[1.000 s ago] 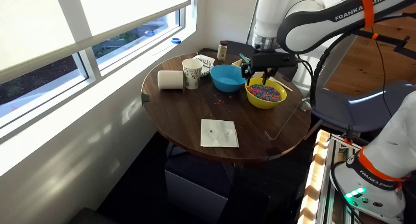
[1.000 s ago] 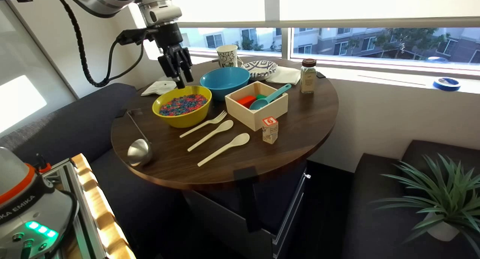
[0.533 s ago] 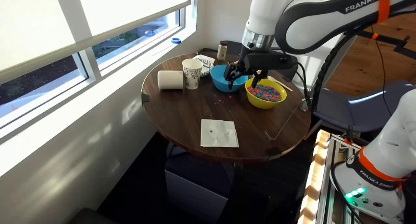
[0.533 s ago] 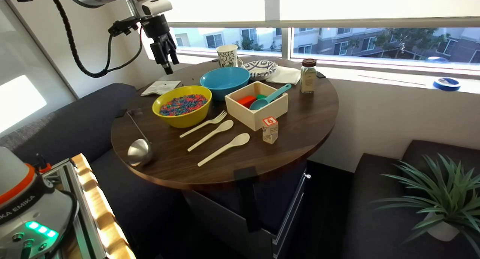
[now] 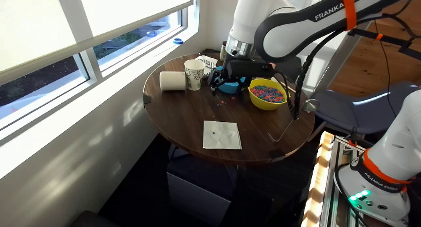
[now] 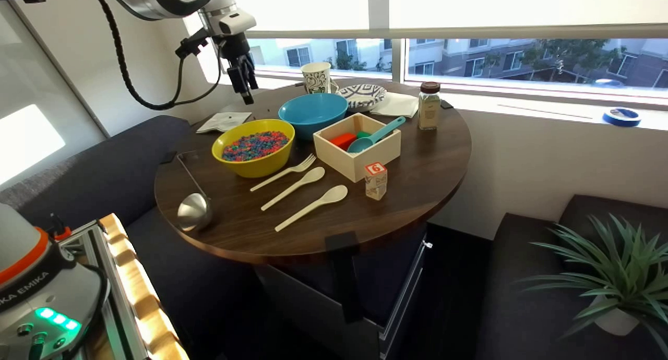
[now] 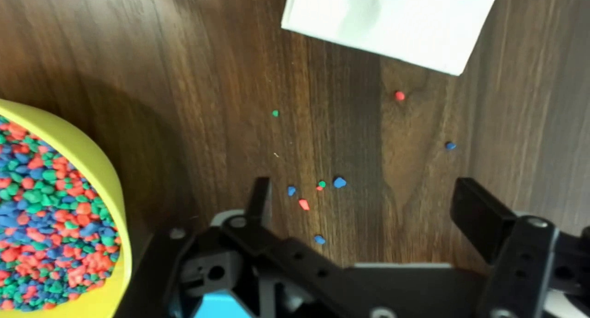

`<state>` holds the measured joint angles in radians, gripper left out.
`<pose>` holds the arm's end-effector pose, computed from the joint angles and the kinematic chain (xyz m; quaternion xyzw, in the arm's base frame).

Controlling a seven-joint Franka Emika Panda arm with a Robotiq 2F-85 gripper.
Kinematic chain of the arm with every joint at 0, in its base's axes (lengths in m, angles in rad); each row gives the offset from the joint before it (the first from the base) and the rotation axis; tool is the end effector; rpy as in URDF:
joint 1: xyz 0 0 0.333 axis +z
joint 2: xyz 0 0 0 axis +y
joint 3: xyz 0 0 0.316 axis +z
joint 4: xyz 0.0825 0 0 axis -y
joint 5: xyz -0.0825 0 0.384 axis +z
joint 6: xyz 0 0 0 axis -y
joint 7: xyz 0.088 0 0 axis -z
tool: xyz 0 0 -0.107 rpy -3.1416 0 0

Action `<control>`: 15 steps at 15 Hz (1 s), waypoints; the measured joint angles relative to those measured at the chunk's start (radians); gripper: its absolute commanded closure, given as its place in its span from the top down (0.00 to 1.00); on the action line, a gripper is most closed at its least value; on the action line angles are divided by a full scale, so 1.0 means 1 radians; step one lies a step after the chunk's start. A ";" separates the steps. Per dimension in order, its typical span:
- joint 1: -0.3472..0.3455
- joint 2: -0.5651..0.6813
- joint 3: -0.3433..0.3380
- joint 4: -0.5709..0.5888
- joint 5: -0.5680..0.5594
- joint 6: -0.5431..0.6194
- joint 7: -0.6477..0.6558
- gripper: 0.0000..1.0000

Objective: Put the cereals inside the bowl

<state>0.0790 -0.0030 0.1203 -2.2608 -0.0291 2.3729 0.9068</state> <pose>0.5200 0.1047 0.3733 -0.9398 0.3365 -0.0546 0.0209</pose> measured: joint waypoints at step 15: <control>0.005 0.220 -0.049 0.147 -0.002 0.009 -0.013 0.59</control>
<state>0.0844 0.2172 0.0711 -2.1140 -0.0312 2.3819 0.8942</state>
